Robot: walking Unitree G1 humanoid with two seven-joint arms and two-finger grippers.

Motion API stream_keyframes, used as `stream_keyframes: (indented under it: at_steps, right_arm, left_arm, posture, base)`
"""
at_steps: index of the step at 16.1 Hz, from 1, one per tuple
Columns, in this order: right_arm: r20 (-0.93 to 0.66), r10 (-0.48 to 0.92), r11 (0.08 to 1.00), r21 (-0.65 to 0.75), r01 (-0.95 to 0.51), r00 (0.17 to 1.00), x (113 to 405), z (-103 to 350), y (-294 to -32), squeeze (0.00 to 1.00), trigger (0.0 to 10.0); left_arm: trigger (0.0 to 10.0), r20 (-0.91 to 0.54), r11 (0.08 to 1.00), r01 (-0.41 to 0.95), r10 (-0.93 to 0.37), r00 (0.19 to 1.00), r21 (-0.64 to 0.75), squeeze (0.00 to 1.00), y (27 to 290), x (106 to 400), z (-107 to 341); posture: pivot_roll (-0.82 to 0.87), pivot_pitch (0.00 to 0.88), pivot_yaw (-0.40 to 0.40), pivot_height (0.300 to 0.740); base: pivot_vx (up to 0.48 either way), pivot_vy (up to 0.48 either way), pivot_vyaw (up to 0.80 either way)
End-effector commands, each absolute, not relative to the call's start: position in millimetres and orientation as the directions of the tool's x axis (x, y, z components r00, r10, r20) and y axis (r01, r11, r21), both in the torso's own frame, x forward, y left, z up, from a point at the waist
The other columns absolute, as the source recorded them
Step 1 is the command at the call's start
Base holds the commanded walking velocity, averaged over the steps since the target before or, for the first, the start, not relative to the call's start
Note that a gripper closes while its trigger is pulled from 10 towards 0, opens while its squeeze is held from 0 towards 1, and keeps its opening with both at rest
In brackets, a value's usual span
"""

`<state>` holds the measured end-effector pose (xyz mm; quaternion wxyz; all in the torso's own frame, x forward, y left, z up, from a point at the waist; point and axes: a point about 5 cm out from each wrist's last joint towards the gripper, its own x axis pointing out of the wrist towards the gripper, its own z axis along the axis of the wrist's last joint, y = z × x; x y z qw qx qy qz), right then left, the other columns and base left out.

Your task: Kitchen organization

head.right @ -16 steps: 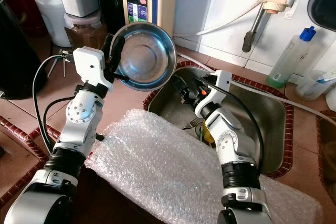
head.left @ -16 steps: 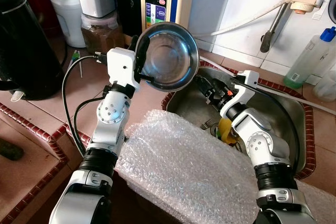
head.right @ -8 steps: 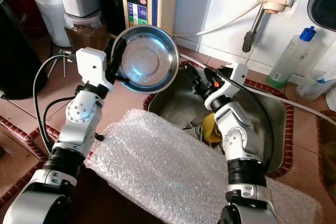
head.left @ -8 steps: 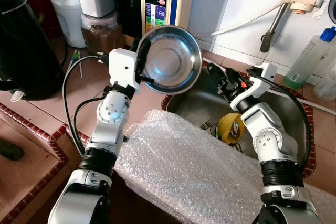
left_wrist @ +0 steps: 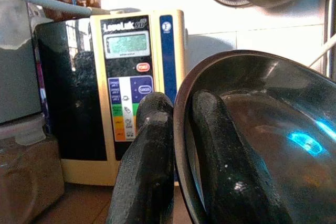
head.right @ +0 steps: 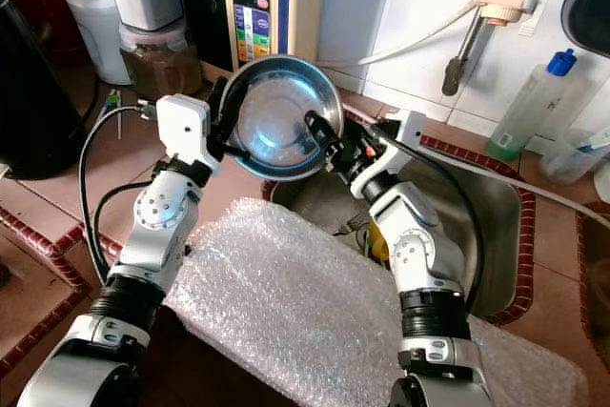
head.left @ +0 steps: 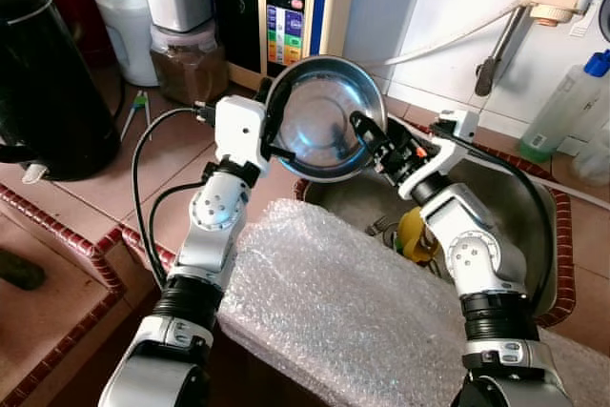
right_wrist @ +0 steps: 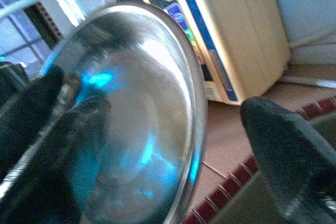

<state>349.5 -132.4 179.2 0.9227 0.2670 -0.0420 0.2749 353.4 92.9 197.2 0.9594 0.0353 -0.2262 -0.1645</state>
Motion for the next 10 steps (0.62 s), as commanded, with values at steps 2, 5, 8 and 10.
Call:
stream_keyframes:
  at_steps: [2,5,8,10]
  right_arm:
    - [0.198,0.461,0.728,0.473,-0.496,0.865,352.1,178.1,-135.4,0.00,0.0]
    - [0.177,0.433,0.736,0.497,-0.460,0.884,355.4,175.8,-140.2,0.00,0.0]
    - [0.174,0.430,0.736,0.501,-0.456,0.886,356.6,176.2,-139.3,0.00,0.0]
    - [0.170,0.420,0.723,0.531,-0.442,0.891,357.6,175.2,-139.3,0.00,0.0]
  left_arm:
    - [0.0,0.444,0.935,0.323,-0.354,0.823,0.148,0.00,87.4,350.9,202.9]
    - [0.0,0.449,0.935,0.322,-0.353,0.821,0.145,0.00,88.0,351.2,204.7]
    - [0.0,0.445,0.937,0.318,-0.350,0.824,0.146,0.00,89.0,351.2,203.7]
    - [0.0,0.443,0.937,0.315,-0.348,0.826,0.148,0.00,90.5,351.1,202.8]
  posture:
    - [-0.03,0.000,-0.032,0.740]
    - [-0.03,0.000,-0.036,0.740]
    - [-0.03,0.000,-0.038,0.740]
    - [-0.03,0.000,-0.039,0.740]
  base:
    - [0.000,0.000,0.00]
    - [0.000,0.000,0.00]
    - [0.000,0.000,0.00]
    - [0.000,0.000,0.00]
